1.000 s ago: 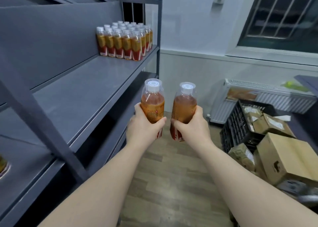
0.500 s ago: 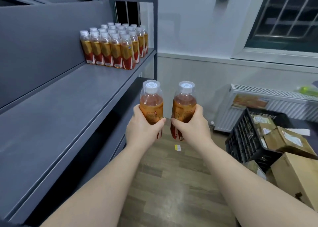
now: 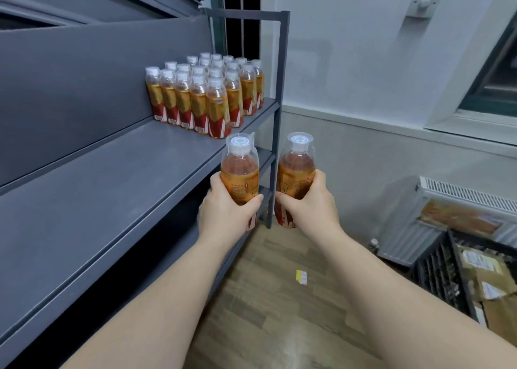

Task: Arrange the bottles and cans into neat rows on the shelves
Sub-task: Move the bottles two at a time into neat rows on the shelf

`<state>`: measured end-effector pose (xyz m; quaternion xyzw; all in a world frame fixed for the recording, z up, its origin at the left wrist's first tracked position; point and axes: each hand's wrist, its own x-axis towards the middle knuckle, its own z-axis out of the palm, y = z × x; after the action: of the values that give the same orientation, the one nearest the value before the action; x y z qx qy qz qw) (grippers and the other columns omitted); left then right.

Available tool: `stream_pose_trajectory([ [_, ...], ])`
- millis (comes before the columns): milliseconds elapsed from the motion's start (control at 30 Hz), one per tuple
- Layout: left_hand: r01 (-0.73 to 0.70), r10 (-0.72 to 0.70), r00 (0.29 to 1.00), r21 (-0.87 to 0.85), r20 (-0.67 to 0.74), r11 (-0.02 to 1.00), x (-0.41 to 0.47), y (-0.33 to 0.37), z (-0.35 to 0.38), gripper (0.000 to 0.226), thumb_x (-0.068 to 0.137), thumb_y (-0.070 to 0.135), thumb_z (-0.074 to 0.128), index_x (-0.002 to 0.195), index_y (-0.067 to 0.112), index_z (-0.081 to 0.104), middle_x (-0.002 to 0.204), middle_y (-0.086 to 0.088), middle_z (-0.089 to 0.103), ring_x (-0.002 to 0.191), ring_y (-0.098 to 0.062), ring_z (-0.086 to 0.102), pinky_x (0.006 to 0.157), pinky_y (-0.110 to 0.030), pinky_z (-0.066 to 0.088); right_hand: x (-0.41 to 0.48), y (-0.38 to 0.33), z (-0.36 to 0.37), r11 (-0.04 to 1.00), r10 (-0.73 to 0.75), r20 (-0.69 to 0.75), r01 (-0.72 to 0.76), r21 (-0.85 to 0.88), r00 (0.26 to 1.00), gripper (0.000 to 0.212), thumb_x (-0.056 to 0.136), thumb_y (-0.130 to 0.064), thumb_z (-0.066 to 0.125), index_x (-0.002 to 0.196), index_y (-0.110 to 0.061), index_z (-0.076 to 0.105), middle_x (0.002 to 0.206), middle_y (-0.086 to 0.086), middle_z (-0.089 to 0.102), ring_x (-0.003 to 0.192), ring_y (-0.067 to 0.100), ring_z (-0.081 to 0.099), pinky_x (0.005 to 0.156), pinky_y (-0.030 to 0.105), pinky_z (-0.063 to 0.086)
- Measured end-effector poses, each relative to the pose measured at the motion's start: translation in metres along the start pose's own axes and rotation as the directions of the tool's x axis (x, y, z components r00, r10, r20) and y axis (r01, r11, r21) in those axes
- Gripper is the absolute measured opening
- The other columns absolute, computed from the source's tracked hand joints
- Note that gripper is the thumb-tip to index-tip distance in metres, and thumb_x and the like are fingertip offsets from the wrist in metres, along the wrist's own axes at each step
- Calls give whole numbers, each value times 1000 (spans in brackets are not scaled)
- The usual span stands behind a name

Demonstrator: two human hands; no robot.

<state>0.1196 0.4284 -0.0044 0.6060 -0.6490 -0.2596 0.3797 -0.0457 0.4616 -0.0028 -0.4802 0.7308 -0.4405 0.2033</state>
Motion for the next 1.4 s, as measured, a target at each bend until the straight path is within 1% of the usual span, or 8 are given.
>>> stream_pose_trajectory([
  [200, 78, -75, 995, 35, -72, 996, 56, -10, 4, 82, 69, 66, 74, 131, 29, 35, 120, 0, 61, 110, -26, 61, 91, -50, 55, 57, -9, 32, 996, -68, 81, 64, 58, 994, 65, 80, -43, 79, 127, -28, 37, 116, -4, 59, 103, 19, 59, 81, 34, 51],
  [367, 99, -98, 986, -1, -132, 995, 114, -21, -2, 79, 74, 57, 78, 133, 25, 36, 123, -2, 59, 112, -27, 59, 93, -51, 53, 105, -26, 68, 990, -126, 140, 115, 84, 982, 69, 78, -45, 79, 129, -30, 35, 119, -6, 59, 107, 18, 60, 91, 43, 55],
  [533, 127, -125, 973, -6, -196, 992, 170, -36, -21, 79, 73, 59, 77, 131, 27, 35, 123, -1, 60, 111, -27, 59, 91, -51, 54, 151, -58, 107, 986, -161, 197, 147, 86, 967, 71, 77, -48, 79, 131, -31, 35, 120, -8, 59, 107, 17, 60, 91, 45, 56],
  [767, 210, -198, 937, 9, -286, 978, 220, -71, -50, 76, 75, 58, 77, 129, 24, 36, 122, -2, 60, 110, -28, 60, 88, -46, 54, 190, -96, 167, 965, -257, 280, 232, 119, 925, 72, 80, -43, 79, 134, -25, 34, 123, -5, 59, 110, 17, 58, 89, 35, 53],
  [867, 254, -237, 911, 5, -338, 967, 232, -85, -63, 75, 75, 57, 77, 129, 23, 37, 123, -3, 59, 112, -29, 59, 89, -45, 53, 203, -107, 194, 958, -285, 324, 257, 127, 902, 68, 80, -42, 79, 130, -24, 36, 119, -5, 59, 106, 17, 58, 79, 26, 48],
  [1067, 367, -321, 820, 3, -474, 930, 250, -111, -83, 74, 74, 58, 77, 125, 22, 39, 122, -4, 61, 112, -32, 59, 92, -47, 51, 229, -125, 246, 938, -346, 424, 304, 167, 837, 74, 80, -43, 80, 135, -23, 35, 120, -7, 58, 107, 16, 58, 89, 33, 51],
  [1267, 442, -381, 709, -47, -593, 896, 274, -122, -86, 76, 74, 55, 79, 131, 23, 39, 123, -2, 61, 114, -28, 59, 93, -40, 50, 262, -140, 291, 908, -418, 525, 353, 224, 741, 72, 79, -45, 80, 132, -26, 36, 119, -8, 58, 109, 19, 60, 96, 41, 53],
  [1400, 484, -418, 635, -87, -650, 871, 291, -122, -84, 76, 75, 54, 79, 131, 23, 39, 122, 2, 61, 113, -25, 59, 86, -33, 46, 286, -153, 314, 886, -461, 579, 377, 269, 673, 72, 79, -43, 80, 134, -24, 37, 121, -6, 58, 110, 19, 59, 95, 38, 52],
])
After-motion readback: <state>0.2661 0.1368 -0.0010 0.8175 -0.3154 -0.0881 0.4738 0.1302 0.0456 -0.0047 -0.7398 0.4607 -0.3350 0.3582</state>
